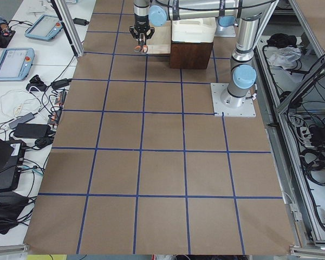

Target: Place scissors in drawer with both arms

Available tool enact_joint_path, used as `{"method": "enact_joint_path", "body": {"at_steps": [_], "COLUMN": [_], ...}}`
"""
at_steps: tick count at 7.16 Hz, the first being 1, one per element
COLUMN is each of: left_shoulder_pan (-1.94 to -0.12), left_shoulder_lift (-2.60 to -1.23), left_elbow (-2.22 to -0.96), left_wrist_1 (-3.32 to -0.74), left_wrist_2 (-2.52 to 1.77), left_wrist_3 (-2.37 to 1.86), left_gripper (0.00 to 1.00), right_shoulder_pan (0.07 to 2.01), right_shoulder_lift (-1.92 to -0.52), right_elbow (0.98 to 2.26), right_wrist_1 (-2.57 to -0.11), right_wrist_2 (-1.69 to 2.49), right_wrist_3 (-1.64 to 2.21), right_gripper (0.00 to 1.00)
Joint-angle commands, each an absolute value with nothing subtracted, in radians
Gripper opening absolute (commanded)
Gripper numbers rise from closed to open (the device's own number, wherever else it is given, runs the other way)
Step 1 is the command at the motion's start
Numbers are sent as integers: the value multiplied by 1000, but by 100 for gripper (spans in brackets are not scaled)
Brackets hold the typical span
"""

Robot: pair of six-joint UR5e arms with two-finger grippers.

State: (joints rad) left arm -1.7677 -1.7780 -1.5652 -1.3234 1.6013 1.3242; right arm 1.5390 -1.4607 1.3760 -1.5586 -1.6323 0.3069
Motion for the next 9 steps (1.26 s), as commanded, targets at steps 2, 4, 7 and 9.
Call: {"method": "enact_joint_path", "body": {"at_steps": [2, 4, 7, 9], "left_shoulder_pan": [-1934, -1966, -2011, -2019], "left_shoulder_lift": [-1788, -1821, -1855, -1884], "left_elbow": [-1565, -1569, -1566, -1566], "left_wrist_1": [-1330, -1330, -1313, -1296], "left_wrist_2": [1563, 1545, 1523, 1525], "left_wrist_3": [1082, 1042, 994, 988], "left_gripper": [0, 0, 0, 0], "right_shoulder_pan": [1522, 1499, 1491, 1491], "right_shoulder_lift": [-1509, -1514, -1513, -1513], "right_elbow": [1382, 1416, 1422, 1427], "right_wrist_1": [-1543, -1554, -1559, -1562], "right_wrist_2": [-1637, -1618, -1620, -1621], "right_wrist_3": [131, 127, 107, 107], "right_gripper": [100, 100, 100, 100]}}
